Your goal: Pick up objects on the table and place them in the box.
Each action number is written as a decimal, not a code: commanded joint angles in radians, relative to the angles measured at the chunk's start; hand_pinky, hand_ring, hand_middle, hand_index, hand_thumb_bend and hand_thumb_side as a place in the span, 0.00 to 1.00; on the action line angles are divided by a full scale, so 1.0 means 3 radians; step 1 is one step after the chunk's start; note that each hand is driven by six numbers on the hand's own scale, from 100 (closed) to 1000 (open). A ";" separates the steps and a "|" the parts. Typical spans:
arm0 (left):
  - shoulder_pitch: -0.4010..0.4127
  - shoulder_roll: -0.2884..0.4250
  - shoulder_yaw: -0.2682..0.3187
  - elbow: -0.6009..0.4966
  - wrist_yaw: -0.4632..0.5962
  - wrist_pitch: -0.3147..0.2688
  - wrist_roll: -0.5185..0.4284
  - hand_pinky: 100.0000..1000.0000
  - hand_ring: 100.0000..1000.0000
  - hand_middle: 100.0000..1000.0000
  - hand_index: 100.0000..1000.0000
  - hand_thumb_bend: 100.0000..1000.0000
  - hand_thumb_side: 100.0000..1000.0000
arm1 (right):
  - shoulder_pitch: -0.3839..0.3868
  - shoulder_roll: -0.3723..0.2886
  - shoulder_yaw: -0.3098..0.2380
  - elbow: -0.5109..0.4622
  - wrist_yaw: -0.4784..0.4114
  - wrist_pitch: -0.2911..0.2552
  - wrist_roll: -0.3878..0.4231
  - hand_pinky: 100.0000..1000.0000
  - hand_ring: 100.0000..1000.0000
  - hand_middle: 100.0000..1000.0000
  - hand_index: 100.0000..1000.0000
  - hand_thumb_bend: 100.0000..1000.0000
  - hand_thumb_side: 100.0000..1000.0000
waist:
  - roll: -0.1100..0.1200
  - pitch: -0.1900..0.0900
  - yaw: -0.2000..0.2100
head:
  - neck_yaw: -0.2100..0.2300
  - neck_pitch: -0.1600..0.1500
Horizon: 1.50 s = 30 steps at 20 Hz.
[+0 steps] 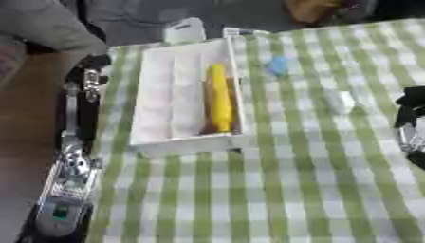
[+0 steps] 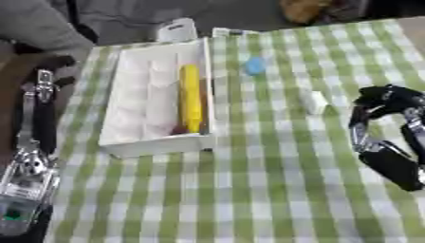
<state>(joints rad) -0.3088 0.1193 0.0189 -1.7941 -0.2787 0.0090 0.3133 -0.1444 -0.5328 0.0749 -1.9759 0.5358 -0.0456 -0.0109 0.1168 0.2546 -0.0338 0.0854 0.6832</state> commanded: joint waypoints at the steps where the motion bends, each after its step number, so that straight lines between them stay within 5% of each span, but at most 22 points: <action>1: -0.0043 0.0086 0.0058 -0.0060 -0.0030 -0.0014 0.0010 0.77 1.00 0.67 0.76 0.06 0.97 | -0.0018 -0.0039 -0.0015 -0.0080 0.0020 0.0015 -0.0008 0.58 0.64 0.59 0.81 0.00 0.50 | -0.0050 -0.0115 0.0003 | -0.0024 -0.0053; 24: -0.0045 0.0079 0.0072 -0.0074 -0.0029 -0.0043 0.0002 0.77 1.00 0.66 0.75 0.06 0.97 | -0.0022 -0.0048 -0.0018 -0.0080 0.0047 0.0086 -0.0024 0.57 0.63 0.59 0.81 0.00 0.51 | -0.0060 -0.0124 -0.0003 | -0.0045 -0.0041; 30: -0.0041 0.0082 0.0059 -0.0067 -0.0027 -0.0037 -0.0008 0.76 1.00 0.64 0.75 0.06 0.97 | -0.0133 -0.0230 -0.0022 -0.0080 0.0057 0.0270 0.0012 0.56 0.61 0.58 0.81 0.00 0.41 | -0.0075 -0.0146 0.0011 | -0.0089 -0.0010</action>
<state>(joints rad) -0.3152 0.1225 0.0348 -1.7945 -0.2863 -0.0016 0.3141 -0.1723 -0.5627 0.0748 -1.9759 0.5439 0.0196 -0.0084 0.1168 0.2467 -0.0315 0.0626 0.6769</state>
